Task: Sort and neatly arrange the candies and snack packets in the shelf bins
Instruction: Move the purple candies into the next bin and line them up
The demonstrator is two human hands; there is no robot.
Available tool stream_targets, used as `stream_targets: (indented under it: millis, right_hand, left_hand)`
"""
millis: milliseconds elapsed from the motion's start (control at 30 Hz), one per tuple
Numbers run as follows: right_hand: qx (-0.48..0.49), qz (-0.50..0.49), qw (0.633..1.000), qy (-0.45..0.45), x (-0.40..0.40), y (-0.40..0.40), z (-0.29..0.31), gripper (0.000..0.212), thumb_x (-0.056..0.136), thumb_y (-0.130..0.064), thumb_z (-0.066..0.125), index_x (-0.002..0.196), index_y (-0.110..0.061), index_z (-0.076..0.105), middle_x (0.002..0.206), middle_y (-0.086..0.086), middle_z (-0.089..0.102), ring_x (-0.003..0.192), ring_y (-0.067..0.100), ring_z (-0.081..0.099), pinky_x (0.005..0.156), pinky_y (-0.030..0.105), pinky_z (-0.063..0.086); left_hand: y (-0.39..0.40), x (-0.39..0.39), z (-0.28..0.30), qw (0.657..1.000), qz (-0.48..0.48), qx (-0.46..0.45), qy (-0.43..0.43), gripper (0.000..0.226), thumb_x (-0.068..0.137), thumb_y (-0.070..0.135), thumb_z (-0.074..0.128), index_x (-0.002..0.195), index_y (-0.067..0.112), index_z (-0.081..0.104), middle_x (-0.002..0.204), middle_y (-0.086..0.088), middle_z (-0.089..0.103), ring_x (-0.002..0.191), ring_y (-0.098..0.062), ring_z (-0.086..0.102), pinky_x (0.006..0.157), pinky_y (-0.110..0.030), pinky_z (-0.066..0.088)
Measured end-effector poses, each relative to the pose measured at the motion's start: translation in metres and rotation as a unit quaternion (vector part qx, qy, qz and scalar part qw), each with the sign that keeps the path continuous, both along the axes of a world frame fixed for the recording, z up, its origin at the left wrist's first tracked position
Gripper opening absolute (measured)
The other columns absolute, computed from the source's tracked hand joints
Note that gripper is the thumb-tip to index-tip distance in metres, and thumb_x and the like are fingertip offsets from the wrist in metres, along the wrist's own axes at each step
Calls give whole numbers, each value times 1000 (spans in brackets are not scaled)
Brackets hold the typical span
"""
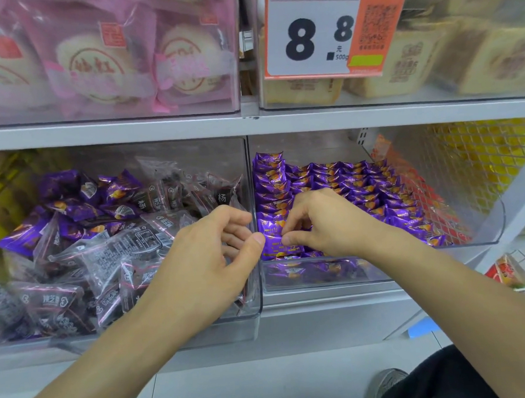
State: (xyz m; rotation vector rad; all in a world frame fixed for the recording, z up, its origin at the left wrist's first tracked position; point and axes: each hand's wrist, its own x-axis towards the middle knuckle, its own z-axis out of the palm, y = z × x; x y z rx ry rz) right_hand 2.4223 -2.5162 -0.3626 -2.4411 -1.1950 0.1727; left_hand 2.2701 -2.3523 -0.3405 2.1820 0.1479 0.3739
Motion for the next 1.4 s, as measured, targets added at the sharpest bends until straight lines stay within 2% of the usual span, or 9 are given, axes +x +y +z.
stream_targets:
  millis: [300, 467, 567, 700, 833, 967, 1100, 1233, 1400]
  right_hand:
    - [29, -38, 999, 6, -6, -4, 16, 12, 81, -39, 80, 85, -27, 79, 79, -15, 69, 71, -1, 61, 61, 7, 41]
    - [229, -52, 972, 11, -45, 10, 38, 7, 83, -19, 78, 88, -23, 75, 84, -15, 66, 71, 3, 63, 64, 12, 45]
    - [312, 36, 948, 56, -86, 36, 45, 11, 84, -9, 76, 90, -19, 72, 85, -10, 69, 76, 12, 67, 68, 22, 53]
    - [255, 136, 954, 84, -107, 91, 48, 14, 83, -13, 77, 96, -18, 72, 88, -8, 70, 79, 11, 68, 75, 24, 55]
    - [167, 113, 972, 122, -72, 173, 51, 26, 79, -12, 81, 103, -12, 70, 96, 1, 73, 83, 14, 68, 81, 24, 56]
    - [90, 101, 986, 102, -23, 250, 38, 44, 74, -1, 81, 114, -9, 66, 115, 11, 69, 98, 16, 63, 92, 27, 51]
    - [-30, 126, 991, -9, -7, 293, 19, 35, 80, -9, 75, 114, -13, 68, 107, -2, 65, 100, 14, 59, 82, 20, 43]
    - [-39, 112, 989, -93, -1, 302, 6, 21, 83, -9, 71, 104, -11, 70, 106, 8, 70, 98, 25, 64, 75, 19, 38]
    - [-16, 101, 991, -87, -5, 282, 17, 25, 89, -18, 72, 114, -16, 70, 114, 2, 66, 102, 19, 60, 84, 23, 42]
  left_hand:
    - [6, -5, 3, 1000, -5, 10, -12, 22, 85, 32, 66, 106, 24, 65, 86, 10, 68, 84, -2, 64, 71, -11, 49]
    - [39, -23, 20, 994, 30, 109, -14, 8, 88, 32, 63, 91, 33, 70, 84, 25, 66, 85, 2, 61, 69, -7, 44]
    - [78, -42, 26, 982, 96, 159, -18, 7, 88, 28, 67, 87, 31, 72, 73, 20, 67, 81, 7, 60, 68, -2, 40]
    - [137, -64, 17, 958, 183, 222, 21, 12, 84, 27, 73, 97, 26, 73, 89, 12, 67, 82, -1, 62, 74, -8, 41]
    - [177, -64, -5, 942, 219, 248, 62, 48, 82, 31, 75, 124, 10, 63, 121, -11, 58, 116, -26, 55, 99, -31, 38]
    - [201, -46, -16, 947, 232, 210, 72, 62, 84, 44, 66, 132, 7, 54, 123, -14, 57, 120, -34, 50, 102, -36, 37]
    - [210, -29, -18, 952, 214, 190, 108, 52, 91, 36, 61, 135, 11, 50, 120, -13, 61, 120, -33, 41, 101, -31, 29]
    - [216, -17, -25, 939, 221, 223, 138, 58, 90, 40, 60, 141, 18, 45, 133, -14, 49, 124, -35, 35, 109, -37, 27]
    - [213, -14, -28, 927, 226, 263, 144, 49, 91, 36, 60, 136, 19, 53, 134, -12, 46, 127, -34, 31, 108, -44, 37]
